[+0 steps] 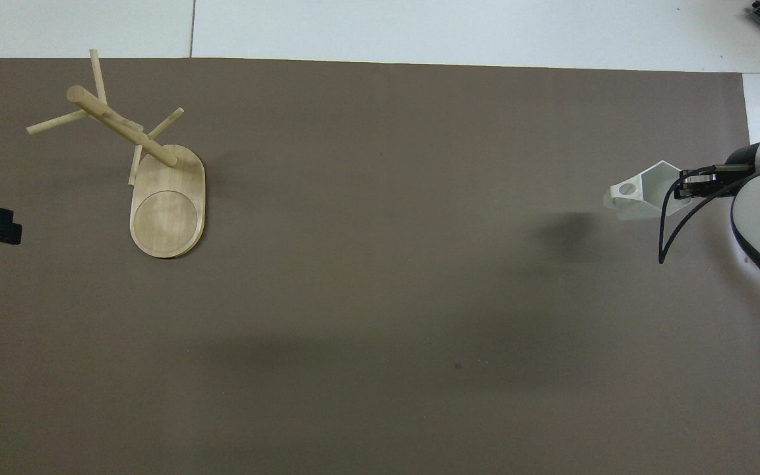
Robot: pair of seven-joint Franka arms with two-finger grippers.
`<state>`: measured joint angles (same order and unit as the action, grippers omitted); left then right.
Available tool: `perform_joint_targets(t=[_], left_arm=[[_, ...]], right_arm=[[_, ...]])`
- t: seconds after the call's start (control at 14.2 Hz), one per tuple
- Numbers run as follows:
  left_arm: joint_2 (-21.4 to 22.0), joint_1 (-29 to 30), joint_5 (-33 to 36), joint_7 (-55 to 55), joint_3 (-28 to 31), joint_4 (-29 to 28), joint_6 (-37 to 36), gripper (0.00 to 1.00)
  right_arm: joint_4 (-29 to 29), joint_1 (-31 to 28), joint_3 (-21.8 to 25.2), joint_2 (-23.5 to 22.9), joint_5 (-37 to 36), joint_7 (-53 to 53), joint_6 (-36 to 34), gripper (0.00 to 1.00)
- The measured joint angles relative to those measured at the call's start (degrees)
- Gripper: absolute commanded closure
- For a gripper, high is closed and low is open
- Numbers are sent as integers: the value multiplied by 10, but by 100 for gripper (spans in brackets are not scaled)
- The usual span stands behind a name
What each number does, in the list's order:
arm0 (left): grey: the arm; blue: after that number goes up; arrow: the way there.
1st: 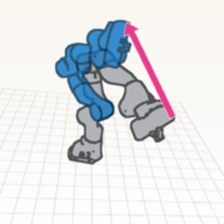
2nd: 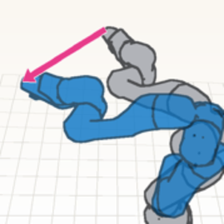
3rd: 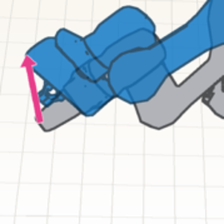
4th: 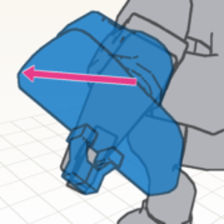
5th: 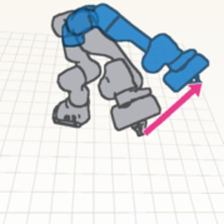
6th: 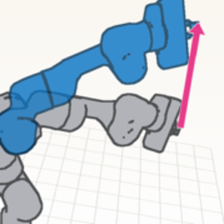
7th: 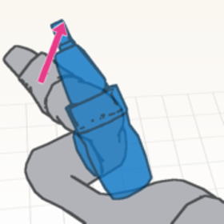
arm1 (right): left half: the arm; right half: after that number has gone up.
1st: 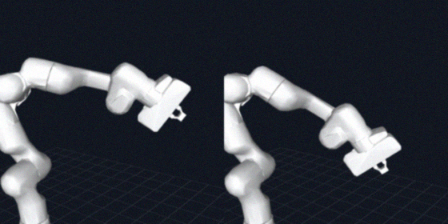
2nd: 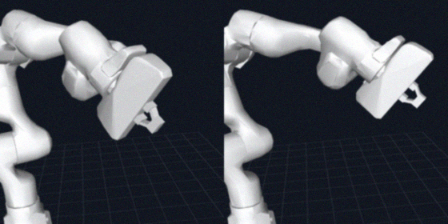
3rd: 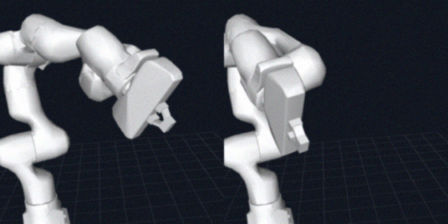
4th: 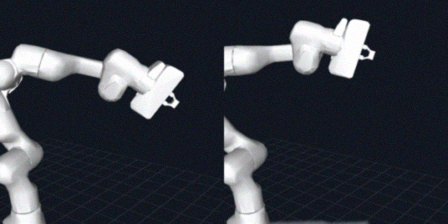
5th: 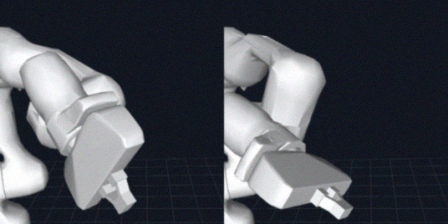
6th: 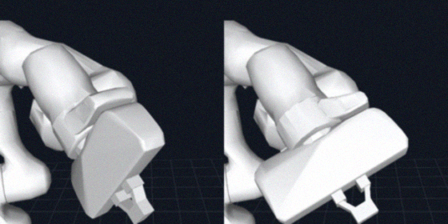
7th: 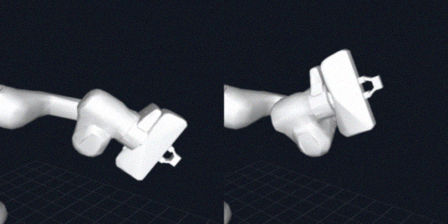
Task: Hang cup on rack
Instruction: 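Carry the white cup with the right gripper toward the wooden mug tree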
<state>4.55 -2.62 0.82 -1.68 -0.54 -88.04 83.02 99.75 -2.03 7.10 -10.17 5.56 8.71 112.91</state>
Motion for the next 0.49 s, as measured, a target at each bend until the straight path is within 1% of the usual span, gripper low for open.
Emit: perform_joint_targets(t=[0.14, 0.49], left_arm=[[0, 0, 0, 0, 0, 0, 0, 0], [0, 0, 0, 0, 0, 0, 0, 0]], right_arm=[[-19, 9, -11, 7, 13, -6, -25, 100], [-29, 18, -80, 42, 197, -27, -29, 100]])
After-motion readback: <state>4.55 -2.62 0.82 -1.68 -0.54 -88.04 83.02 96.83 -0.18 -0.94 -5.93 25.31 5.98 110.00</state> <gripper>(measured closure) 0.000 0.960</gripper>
